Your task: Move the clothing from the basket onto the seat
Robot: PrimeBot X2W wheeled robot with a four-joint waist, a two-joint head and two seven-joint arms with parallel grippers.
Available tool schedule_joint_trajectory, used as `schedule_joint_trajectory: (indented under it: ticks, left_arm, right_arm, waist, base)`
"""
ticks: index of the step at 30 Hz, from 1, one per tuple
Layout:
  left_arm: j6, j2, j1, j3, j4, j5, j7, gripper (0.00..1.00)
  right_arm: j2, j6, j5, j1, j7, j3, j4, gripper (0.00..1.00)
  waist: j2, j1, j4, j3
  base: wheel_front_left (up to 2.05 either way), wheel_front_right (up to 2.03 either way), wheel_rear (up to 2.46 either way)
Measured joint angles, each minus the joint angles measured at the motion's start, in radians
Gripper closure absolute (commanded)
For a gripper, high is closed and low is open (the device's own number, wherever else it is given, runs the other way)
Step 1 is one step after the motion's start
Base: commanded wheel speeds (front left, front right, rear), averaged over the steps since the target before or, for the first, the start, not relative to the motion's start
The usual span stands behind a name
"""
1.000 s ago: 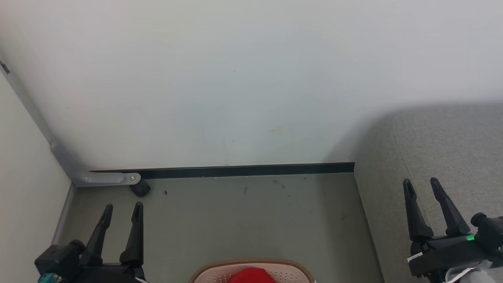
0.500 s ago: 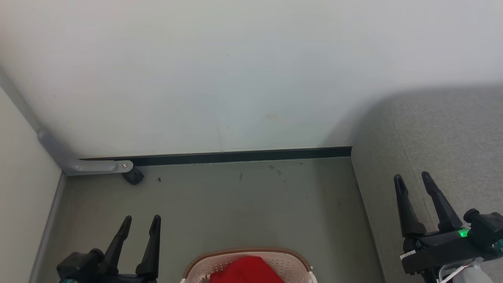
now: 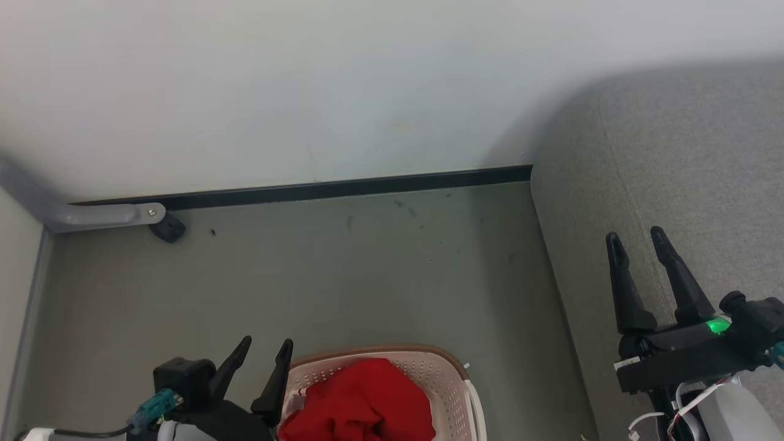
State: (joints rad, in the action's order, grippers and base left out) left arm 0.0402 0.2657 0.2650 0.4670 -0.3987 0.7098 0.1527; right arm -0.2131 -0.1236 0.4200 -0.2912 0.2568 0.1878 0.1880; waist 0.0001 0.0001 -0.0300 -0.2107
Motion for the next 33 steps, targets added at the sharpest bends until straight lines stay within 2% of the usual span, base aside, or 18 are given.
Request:
schedule_joint_trajectory:
  ticks: [18, 33]
  left_arm:
    - [0.032, -0.082, 0.172, 0.055, -0.326, -0.017, -0.108, 0.00]
    - [0.040, -0.109, 0.316, 0.071, -0.521, -0.029, -0.154, 0.00]
  right_arm:
    - [0.018, 0.000, -0.042, -0.090, 0.000, -0.003, -0.040, 0.00]
    - [0.053, 0.000, -0.044, -0.140, 0.000, -0.025, -0.084, 0.00]
  waist:
    - [0.0001, 0.0000, -0.086, -0.209]
    - [0.0001, 0.0000, -0.161, -0.384]
  base:
    - [0.00, 0.00, 0.00]
    - [0.00, 0.00, 0.00]
